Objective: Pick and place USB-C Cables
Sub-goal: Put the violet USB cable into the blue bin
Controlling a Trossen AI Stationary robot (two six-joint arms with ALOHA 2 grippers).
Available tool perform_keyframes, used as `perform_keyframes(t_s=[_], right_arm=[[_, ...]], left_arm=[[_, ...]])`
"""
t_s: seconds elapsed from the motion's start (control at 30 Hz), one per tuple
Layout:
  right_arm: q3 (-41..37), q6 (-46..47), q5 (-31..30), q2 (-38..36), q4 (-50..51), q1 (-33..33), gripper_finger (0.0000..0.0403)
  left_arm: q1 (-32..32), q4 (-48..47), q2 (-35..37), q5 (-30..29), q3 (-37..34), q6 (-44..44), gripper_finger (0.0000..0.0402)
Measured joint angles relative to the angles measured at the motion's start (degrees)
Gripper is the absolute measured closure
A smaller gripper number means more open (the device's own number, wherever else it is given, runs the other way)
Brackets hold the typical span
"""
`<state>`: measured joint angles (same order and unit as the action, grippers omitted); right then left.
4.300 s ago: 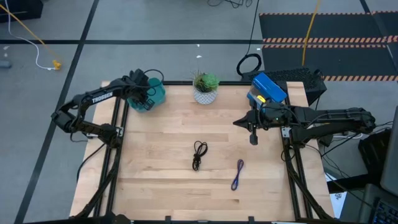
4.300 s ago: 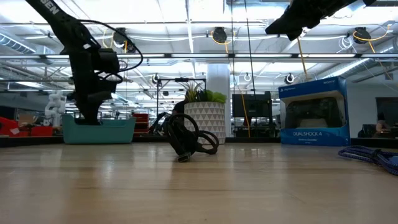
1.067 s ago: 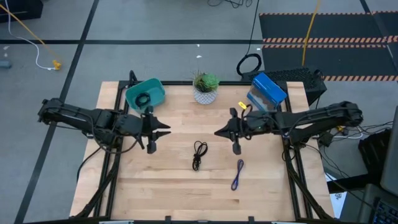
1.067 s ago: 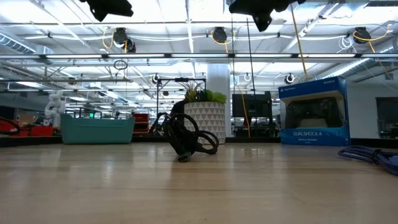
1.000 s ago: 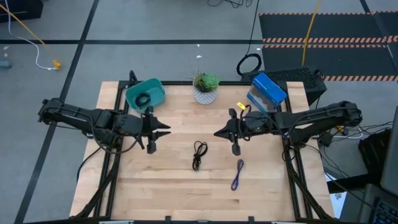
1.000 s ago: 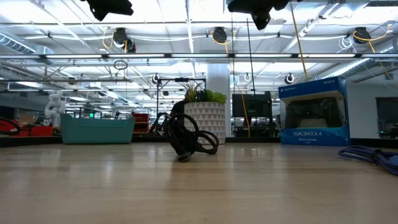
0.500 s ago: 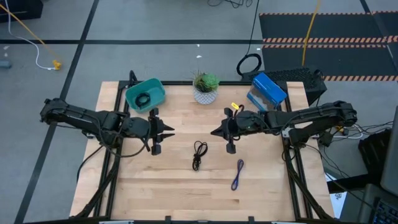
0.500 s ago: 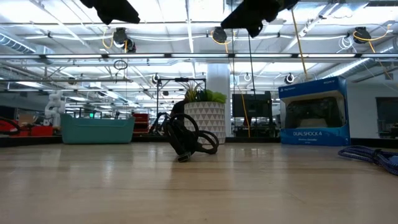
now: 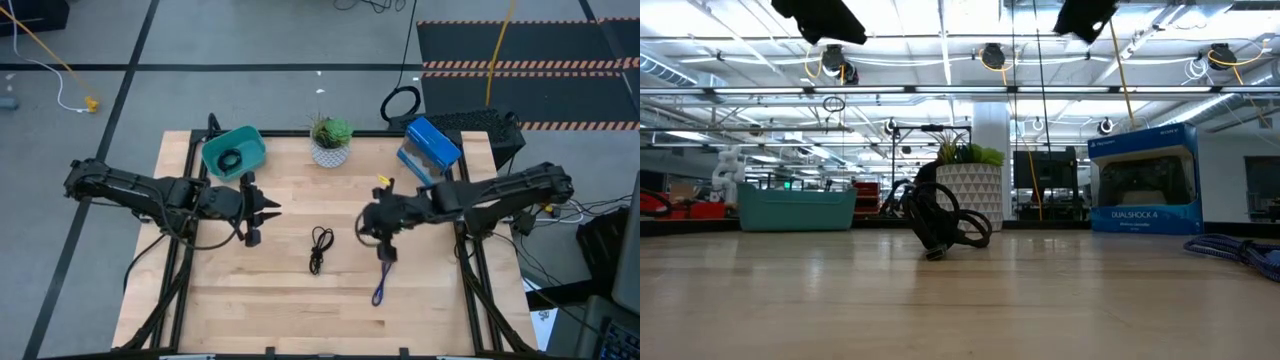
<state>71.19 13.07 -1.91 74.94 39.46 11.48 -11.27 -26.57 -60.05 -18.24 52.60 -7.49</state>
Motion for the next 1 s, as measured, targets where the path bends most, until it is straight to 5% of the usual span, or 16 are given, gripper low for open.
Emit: perform_keyframes(t_s=[0.27, 0.57, 0.77, 1.0], right_arm=[[8.12, 14.1, -0.96, 0.02, 17.72, 6.75, 0.0403], [8.36, 29.55, 2.88, 3.0, 25.4, 14.31, 0.0403], [8.36, 18.64, 6.58, 9.01, 29.11, 16.36, 0.0403], [8.36, 3.19, 2.75, 15.63, 29.68, 15.09, 0.0403]], left_arm=[[-0.04, -0.4, 0.02, 0.2, 0.0, -1.02, 0.0309], [-2.27, -0.4, -0.71, 0.41, 0.0, -5.85, 0.0309], [-3.65, 0.69, -2.66, 0.44, 0.01, -6.35, 0.0309], [-3.82, 2.39, -6.46, 0.39, 0.01, -6.54, 0.0309]])
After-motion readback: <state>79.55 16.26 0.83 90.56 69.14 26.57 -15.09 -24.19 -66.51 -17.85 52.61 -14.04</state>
